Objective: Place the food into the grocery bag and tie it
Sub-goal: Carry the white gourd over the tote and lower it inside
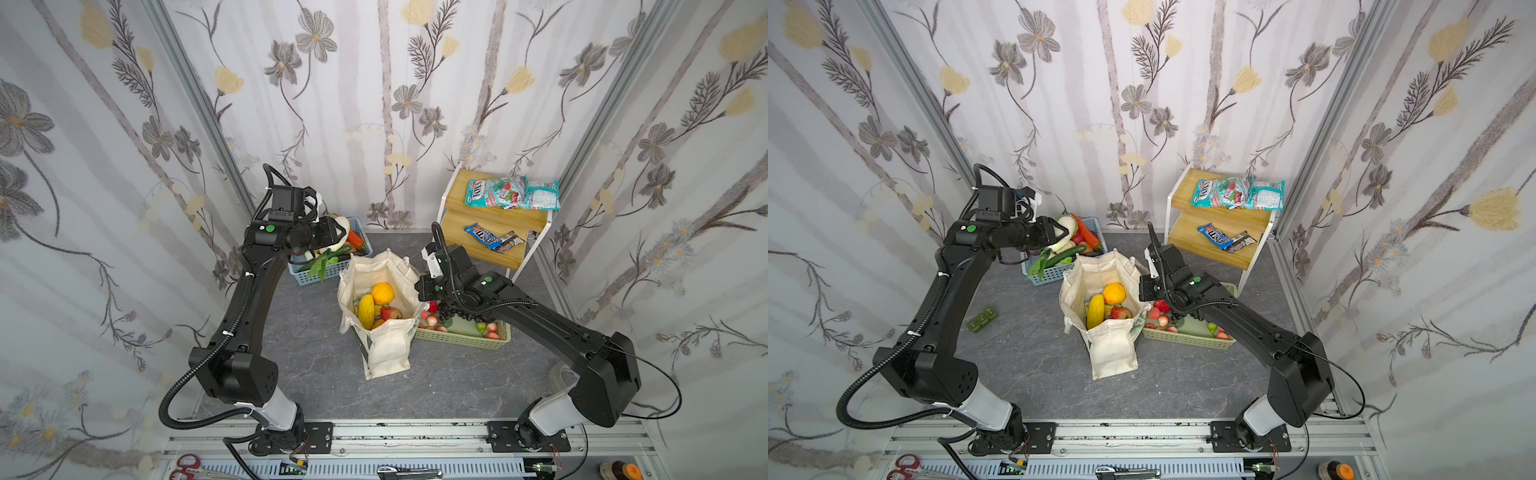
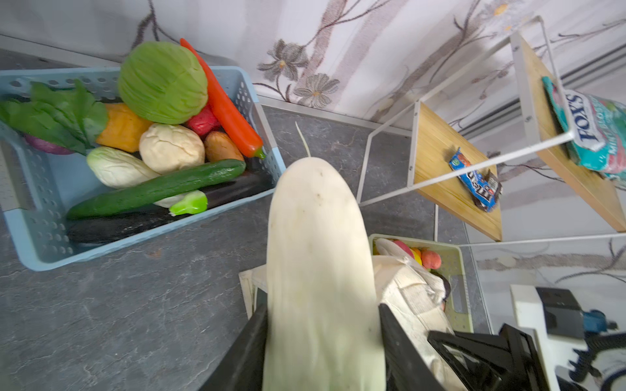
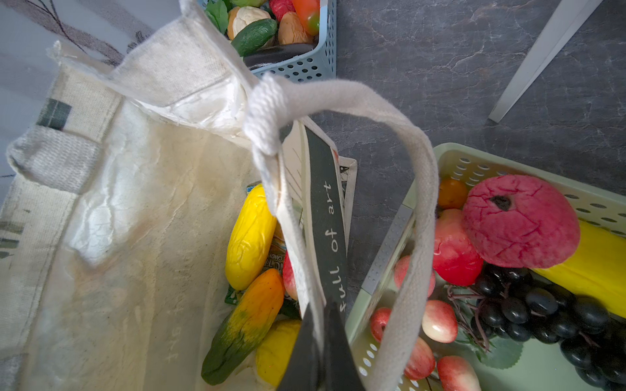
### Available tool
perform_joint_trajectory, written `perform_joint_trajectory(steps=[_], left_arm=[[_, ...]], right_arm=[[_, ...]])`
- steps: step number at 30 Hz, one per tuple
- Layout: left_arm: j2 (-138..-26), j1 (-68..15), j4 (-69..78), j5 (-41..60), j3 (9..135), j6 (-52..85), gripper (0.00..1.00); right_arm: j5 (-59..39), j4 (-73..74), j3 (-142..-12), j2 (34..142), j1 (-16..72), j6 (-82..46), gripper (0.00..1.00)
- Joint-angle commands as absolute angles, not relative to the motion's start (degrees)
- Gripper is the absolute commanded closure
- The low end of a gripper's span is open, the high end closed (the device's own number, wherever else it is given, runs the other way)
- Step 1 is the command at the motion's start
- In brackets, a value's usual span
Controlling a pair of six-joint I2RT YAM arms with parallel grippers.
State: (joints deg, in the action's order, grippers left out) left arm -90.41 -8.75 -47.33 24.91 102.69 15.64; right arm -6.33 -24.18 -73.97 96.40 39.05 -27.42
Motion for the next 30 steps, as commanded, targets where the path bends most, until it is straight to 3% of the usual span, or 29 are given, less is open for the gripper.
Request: perform_joint_trajectory(steps=[1,18,30], left_arm=[[-87.48,-10.37,-43.23,28.04,100.09,16.64,0.57],[-77.77,-22.75,-40.57,28.17,86.59,16.32,0.56],[-78.41,-25.57,-42.93,26.76,80.25,13.76,0.56]], right_arm=[[-7.49,-21.81,-73.83,96.18,39.15,-28.65,1.0],[-7.54,-22.26,-75.39,97.82,39.13,-29.76,1.0],[-7.38,-23.46,-77.56,98.88,39.08,-29.71,1.0]])
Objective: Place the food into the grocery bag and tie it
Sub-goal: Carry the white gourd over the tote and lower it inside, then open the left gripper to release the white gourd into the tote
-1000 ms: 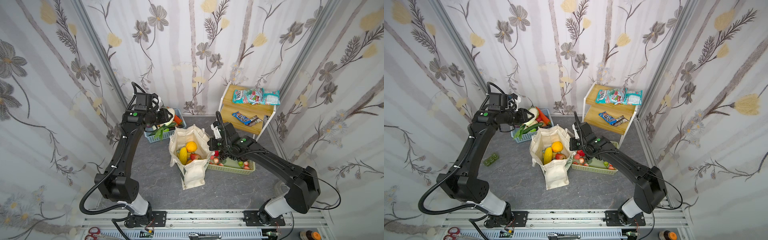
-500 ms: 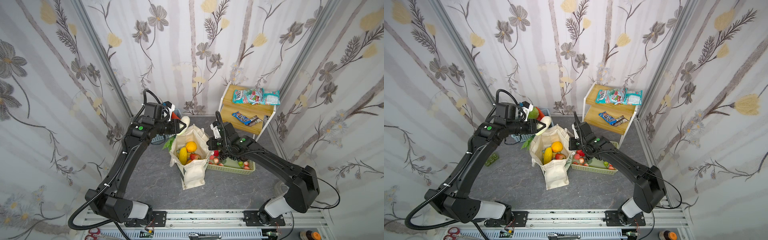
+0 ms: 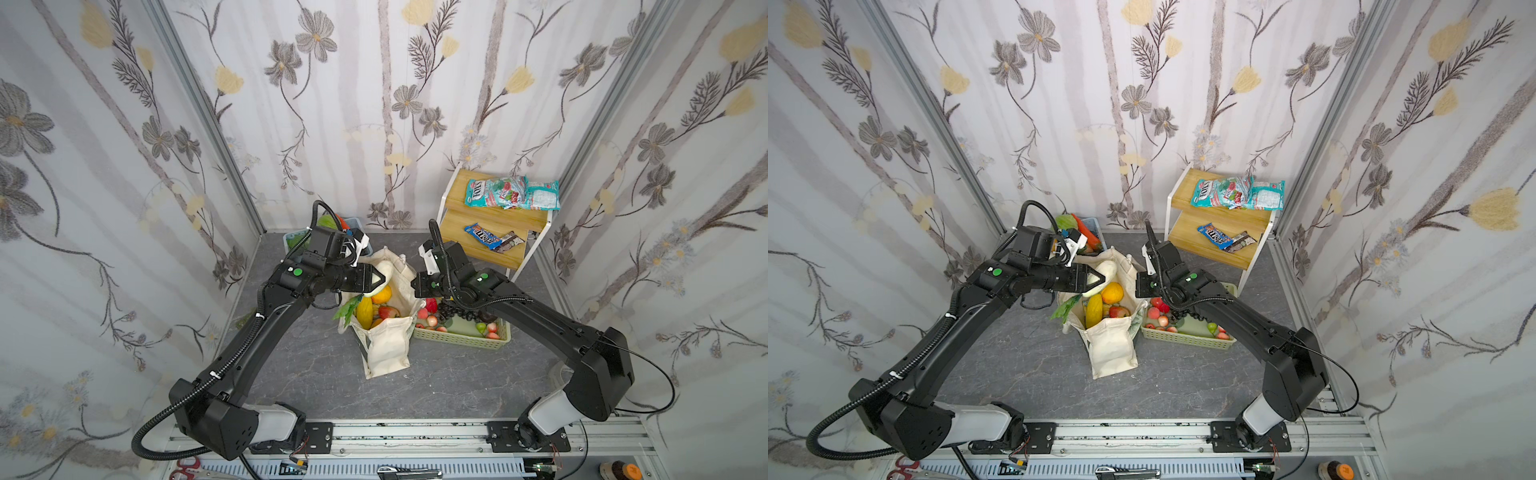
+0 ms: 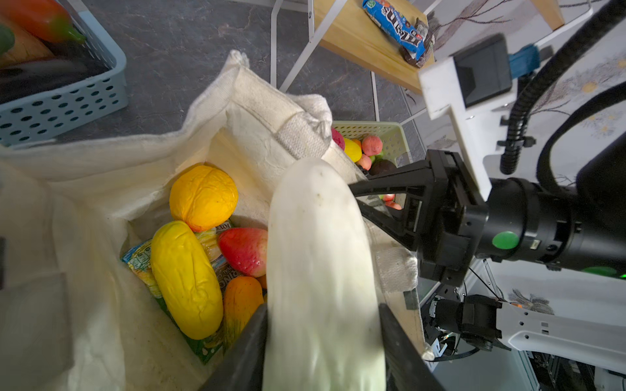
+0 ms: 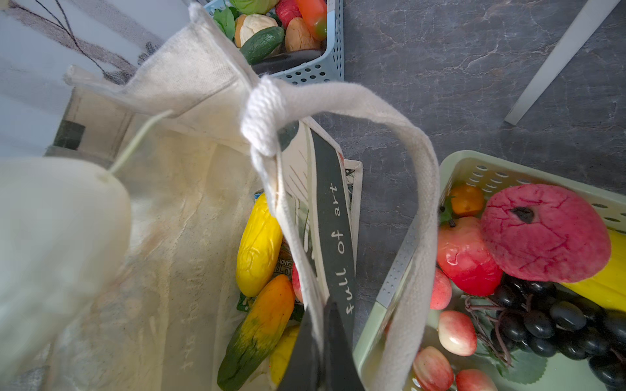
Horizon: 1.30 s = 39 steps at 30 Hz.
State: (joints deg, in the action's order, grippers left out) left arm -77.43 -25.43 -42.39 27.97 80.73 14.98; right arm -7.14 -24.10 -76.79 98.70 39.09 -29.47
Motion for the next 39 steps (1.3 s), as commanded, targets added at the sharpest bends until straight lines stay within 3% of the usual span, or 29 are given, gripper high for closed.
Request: perform_joint_trajectory(steps=[1,21,39], left_arm=[[-78.95,-25.71,-43.31,26.25,80.12,13.59,0.56],[-89.54,-27.34,-47.34,17.9,82.0,12.39,0.57],[-97.86,-28.97,-47.09,3.01,85.79,18.22,0.57]], right_arm=[[-7.31,-23.51,-77.66,98.88,39.03,-29.75,1.0],[-8.79,-22.35,-78.43,97.06,40.65,-29.51,1.0],[-10.55,-20.76,-78.32,97.11,42.54,-28.89,1.0]])
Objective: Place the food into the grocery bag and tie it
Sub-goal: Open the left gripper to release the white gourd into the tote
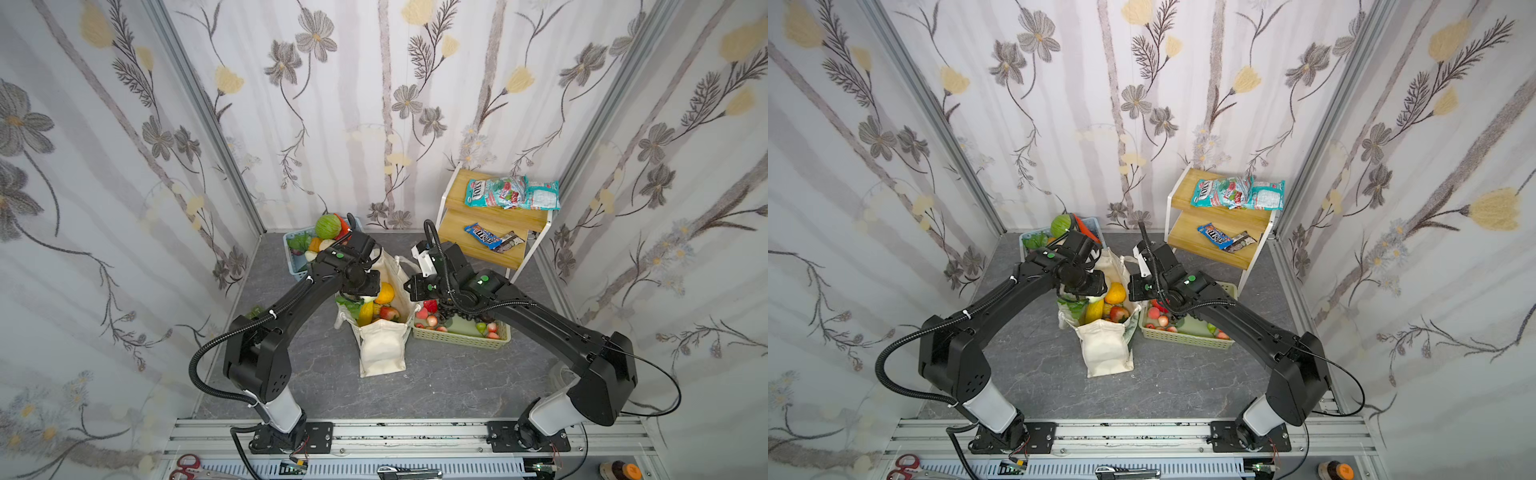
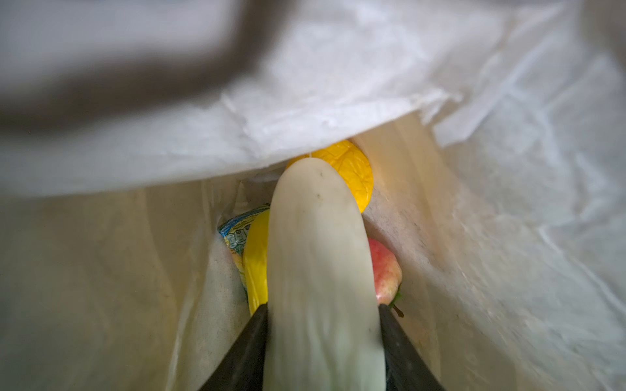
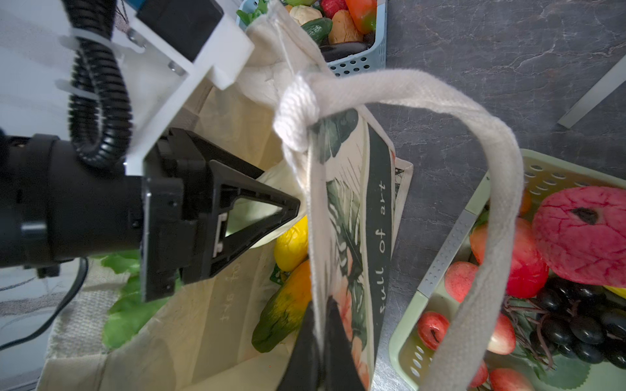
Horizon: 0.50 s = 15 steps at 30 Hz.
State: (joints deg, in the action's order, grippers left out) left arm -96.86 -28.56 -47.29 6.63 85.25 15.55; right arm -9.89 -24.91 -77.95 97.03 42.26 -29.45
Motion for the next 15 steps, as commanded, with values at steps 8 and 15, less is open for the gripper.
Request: perform_joint_trajectory(steps=[8,15], left_arm=[[-101.02,-31.62,-45.61,-0.04,84.85,19.64,0.56],[-101.29,-32.17,-44.46,-0.35,81.62,20.65,0.48]], right_arm=[[-9.78,-20.31,-77.9,96.82,42.85,-29.48,1.0],[-9.57,-20.21,-77.66,97.12,42.82,-29.61,1.0]])
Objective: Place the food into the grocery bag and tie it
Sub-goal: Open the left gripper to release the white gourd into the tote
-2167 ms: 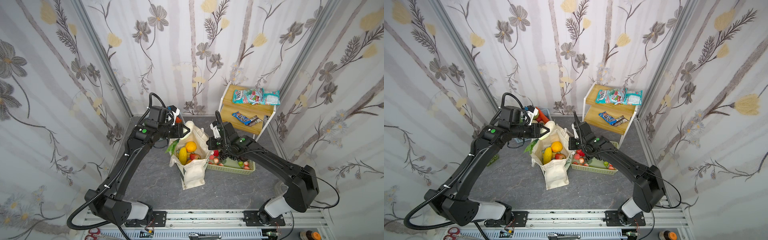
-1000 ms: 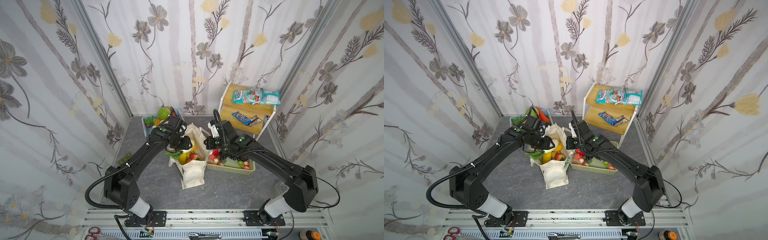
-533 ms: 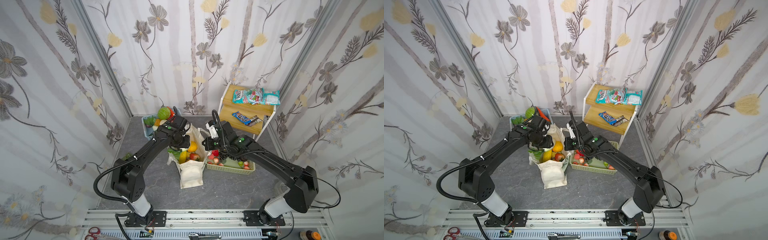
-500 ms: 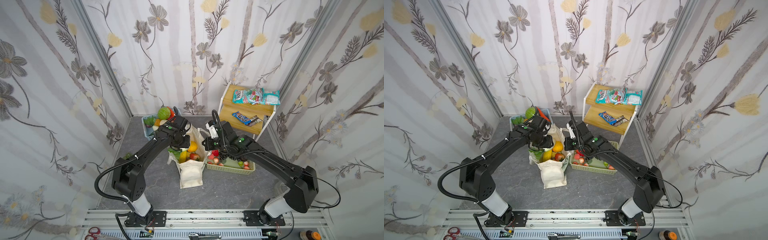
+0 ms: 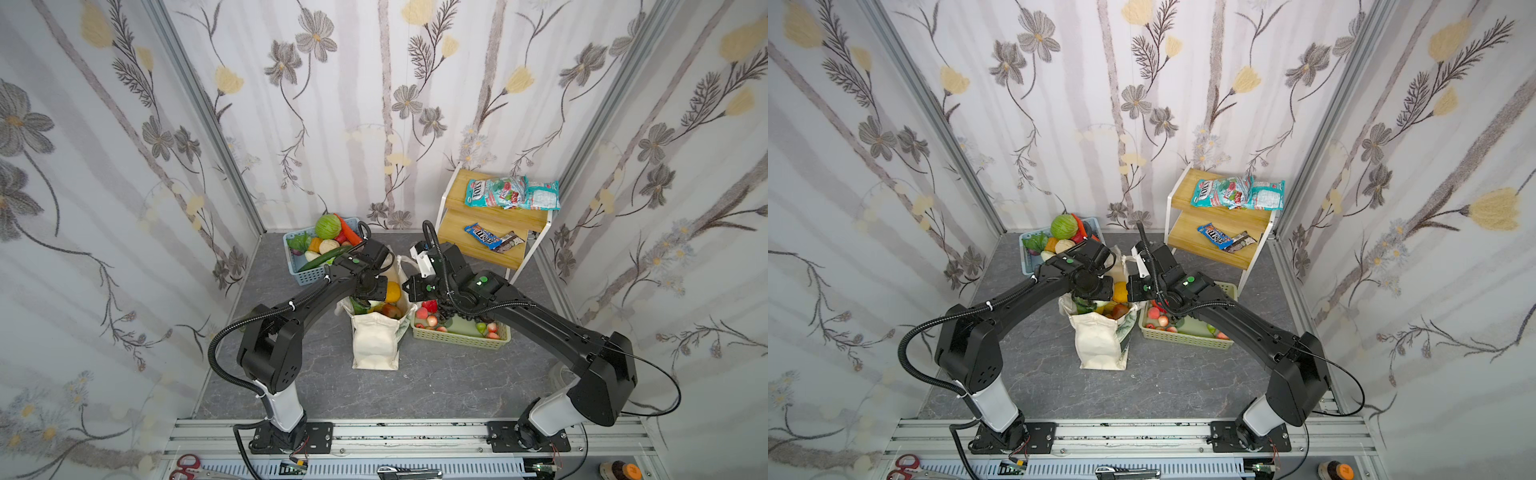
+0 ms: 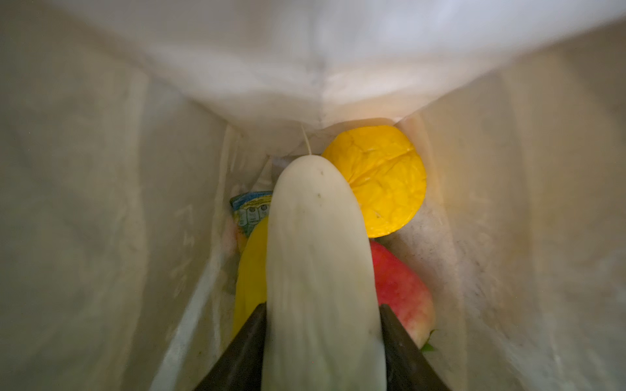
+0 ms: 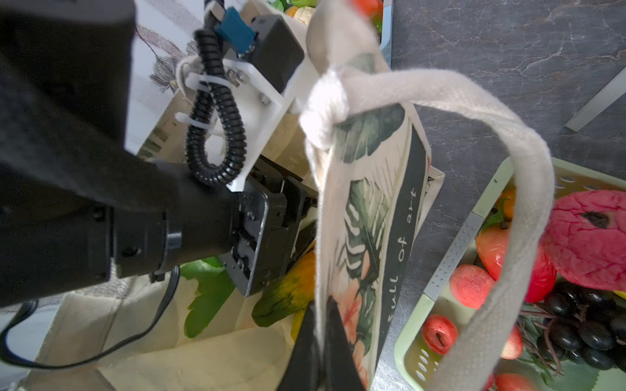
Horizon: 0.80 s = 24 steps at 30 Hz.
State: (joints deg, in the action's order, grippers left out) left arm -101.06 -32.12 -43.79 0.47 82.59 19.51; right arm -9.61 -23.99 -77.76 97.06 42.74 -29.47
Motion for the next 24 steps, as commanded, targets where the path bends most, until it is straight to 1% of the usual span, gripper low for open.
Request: perform_joint_trajectory(steps=[1,4,12,17,18,24], left_arm=[[-101.12,-32.16,-44.43,-0.44,81.32,20.74,0.47],[-100.66,-32.09,-44.54,-0.42,81.12,20.92,0.42],[-98.07,-32.16,-45.22,0.37,82.38,21.16,0.35],[-95.56,-32.14,-45.26,3.16,82.84,21.53,0.33],[-95.05,-32.1,-45.43,3.73,85.02,21.53,0.32],[-92.22,-31.87,-45.92,7.34,88.33,21.27,0.31]], right_arm=[[-9.52,-20.13,-77.68,97.12,42.81,-29.62,1.0],[-9.49,-20.1,-77.76,97.34,42.81,-29.6,1.0],[-9.3,-19.95,-77.43,97.65,42.8,-29.67,1.0],[-8.88,-19.95,-77.04,97.72,42.8,-29.66,1.0],[-8.91,-19.95,-76.95,97.66,42.81,-29.67,1.0],[-8.8,-19.95,-76.74,98.02,42.81,-29.63,1.0]])
